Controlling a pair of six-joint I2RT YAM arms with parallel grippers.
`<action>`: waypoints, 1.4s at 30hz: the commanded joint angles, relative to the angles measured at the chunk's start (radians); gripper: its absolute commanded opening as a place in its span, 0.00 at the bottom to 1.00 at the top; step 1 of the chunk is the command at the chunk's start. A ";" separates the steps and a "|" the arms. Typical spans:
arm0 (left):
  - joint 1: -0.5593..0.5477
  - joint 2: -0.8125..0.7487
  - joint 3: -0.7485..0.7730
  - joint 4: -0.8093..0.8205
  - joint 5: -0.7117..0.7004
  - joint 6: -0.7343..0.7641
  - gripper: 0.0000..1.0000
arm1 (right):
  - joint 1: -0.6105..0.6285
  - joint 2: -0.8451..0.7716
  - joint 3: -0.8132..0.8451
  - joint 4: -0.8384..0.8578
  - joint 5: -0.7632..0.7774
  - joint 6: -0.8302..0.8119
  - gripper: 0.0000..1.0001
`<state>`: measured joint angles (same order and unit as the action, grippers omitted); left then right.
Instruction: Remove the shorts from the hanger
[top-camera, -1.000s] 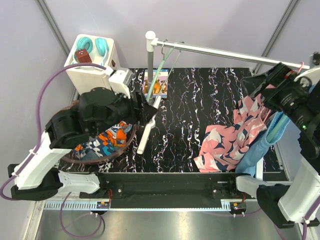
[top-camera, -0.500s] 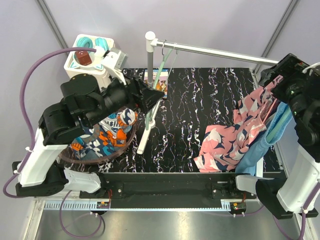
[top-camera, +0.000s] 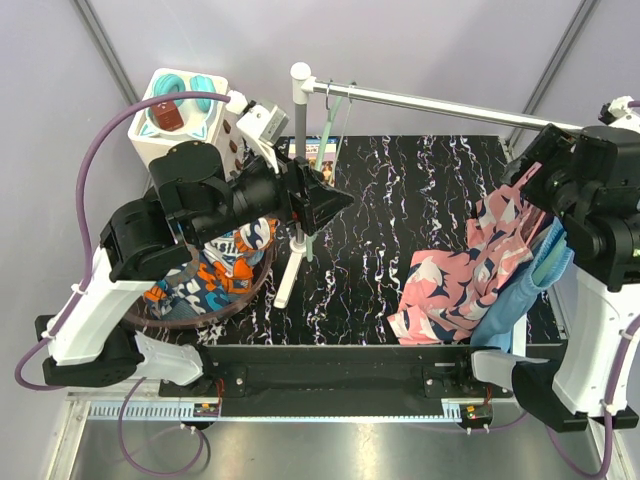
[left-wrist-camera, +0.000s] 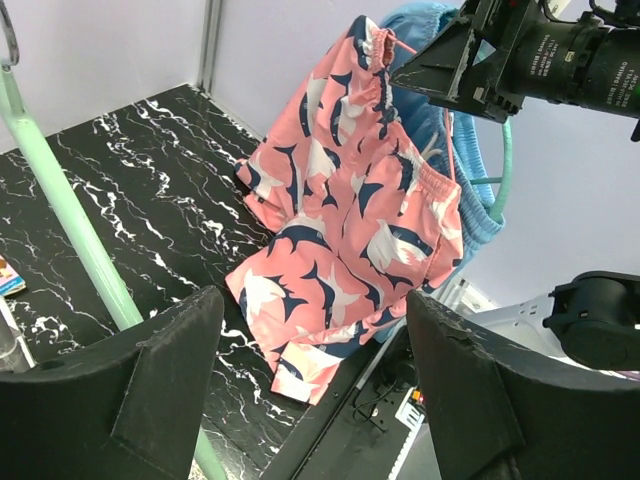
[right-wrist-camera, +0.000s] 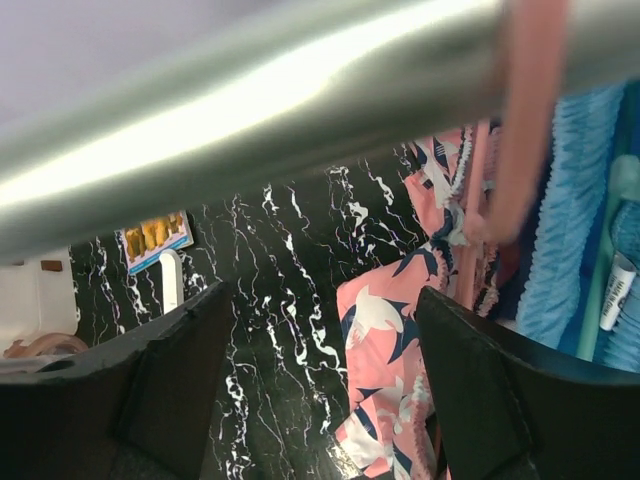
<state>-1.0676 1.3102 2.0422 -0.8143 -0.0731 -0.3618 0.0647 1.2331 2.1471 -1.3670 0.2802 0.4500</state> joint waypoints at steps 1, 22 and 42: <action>0.003 -0.014 0.010 0.037 0.056 0.014 0.77 | 0.003 -0.049 0.019 -0.188 0.017 -0.001 0.80; 0.040 0.078 0.073 0.099 0.246 -0.002 0.79 | 0.003 -0.050 -0.115 -0.141 0.212 -0.025 0.76; 0.055 0.159 0.122 0.161 0.446 -0.075 0.75 | 0.003 -0.127 -0.190 0.062 -0.035 -0.066 0.03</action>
<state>-0.9920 1.4700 2.1262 -0.7437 0.2813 -0.4091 0.0647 1.0935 1.9305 -1.3617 0.3447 0.4137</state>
